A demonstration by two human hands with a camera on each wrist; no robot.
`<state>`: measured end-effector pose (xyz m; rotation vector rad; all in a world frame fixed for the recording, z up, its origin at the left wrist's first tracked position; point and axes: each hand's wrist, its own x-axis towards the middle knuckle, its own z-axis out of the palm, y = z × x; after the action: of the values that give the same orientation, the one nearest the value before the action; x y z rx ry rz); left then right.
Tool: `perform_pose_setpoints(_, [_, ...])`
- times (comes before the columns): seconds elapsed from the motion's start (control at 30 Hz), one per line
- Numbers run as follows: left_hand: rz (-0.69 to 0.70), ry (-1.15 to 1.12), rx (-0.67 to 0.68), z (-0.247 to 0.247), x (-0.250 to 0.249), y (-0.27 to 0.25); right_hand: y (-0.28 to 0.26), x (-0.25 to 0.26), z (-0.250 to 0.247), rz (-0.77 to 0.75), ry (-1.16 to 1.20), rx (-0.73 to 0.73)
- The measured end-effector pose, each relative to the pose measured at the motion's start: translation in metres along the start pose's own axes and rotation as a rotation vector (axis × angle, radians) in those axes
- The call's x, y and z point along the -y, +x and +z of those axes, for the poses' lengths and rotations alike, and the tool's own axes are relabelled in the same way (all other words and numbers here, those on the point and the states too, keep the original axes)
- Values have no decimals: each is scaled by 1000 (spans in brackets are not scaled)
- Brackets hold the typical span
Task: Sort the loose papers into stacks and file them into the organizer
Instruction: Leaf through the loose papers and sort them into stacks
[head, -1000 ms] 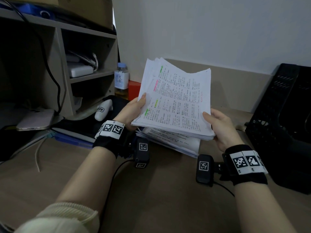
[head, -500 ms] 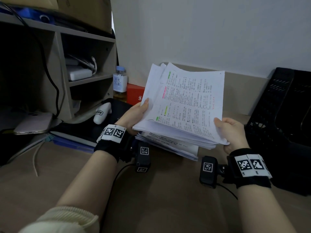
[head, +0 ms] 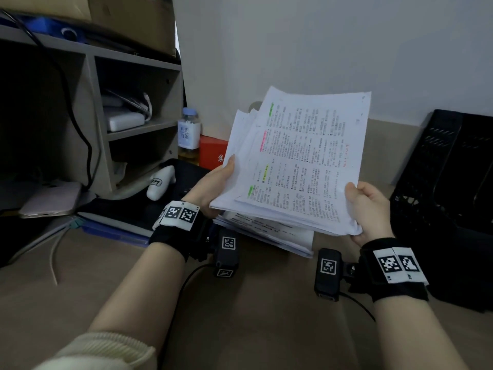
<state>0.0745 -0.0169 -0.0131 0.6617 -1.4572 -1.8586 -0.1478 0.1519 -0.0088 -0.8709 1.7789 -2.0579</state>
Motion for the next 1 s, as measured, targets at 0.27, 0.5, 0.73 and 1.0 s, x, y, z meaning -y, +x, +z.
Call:
perform_pose_setpoints(0.27, [-27,-60,-12,-1,0,3,-1,2,2,15,89,-20])
perform_pose_setpoints(0.5, [-24,-30,-29,-3,2,1,-1,4,2,59,168,-12])
perform_pose_setpoints(0.73, [24,27,-47,2,-4,-5,4,4,-3,145,185,2])
perform_pose_setpoints(1.0, [50,-137,82,3,2,-8,-2,6,11,139,202,67])
